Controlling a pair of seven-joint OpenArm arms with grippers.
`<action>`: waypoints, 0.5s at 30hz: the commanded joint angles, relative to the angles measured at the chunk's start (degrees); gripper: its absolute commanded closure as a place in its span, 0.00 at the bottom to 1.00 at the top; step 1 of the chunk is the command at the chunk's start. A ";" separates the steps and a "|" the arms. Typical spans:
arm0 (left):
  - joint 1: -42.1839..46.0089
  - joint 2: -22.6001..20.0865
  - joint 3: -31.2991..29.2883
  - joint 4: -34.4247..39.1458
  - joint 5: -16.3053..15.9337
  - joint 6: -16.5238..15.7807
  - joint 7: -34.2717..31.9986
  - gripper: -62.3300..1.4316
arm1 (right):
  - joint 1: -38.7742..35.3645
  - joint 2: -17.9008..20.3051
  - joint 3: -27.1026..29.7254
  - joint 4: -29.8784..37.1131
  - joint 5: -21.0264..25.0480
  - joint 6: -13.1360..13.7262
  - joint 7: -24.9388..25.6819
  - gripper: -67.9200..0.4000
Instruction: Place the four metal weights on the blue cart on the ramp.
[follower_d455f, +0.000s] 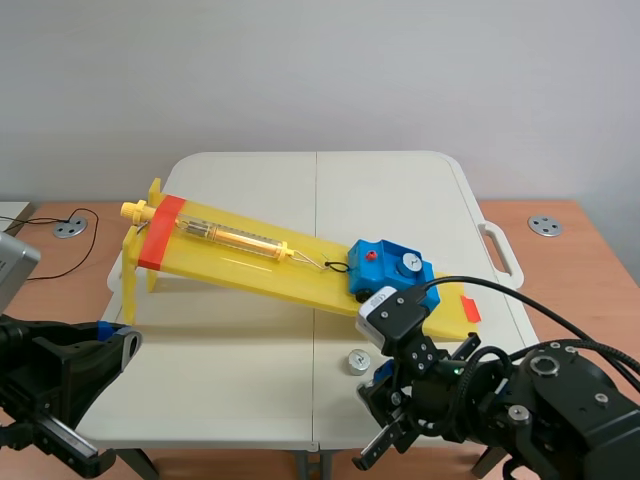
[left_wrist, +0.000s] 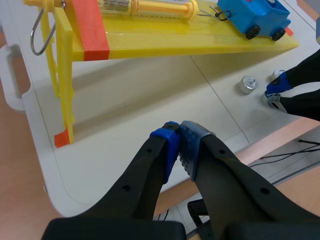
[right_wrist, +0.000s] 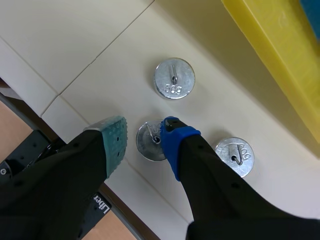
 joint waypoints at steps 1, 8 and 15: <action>-1.14 0.31 -0.74 3.69 -3.19 -1.20 -5.92 0.94 | 4.31 0.13 0.20 1.81 1.44 -1.03 4.81 0.78; -1.14 0.31 -0.74 3.69 -3.19 -1.20 -5.92 0.93 | 4.31 0.15 0.20 1.81 1.44 -1.29 -0.35 0.95; -1.14 0.31 -0.74 3.69 -3.19 -1.20 -5.92 0.94 | 4.15 1.95 0.31 2.47 2.43 -2.32 -3.28 0.98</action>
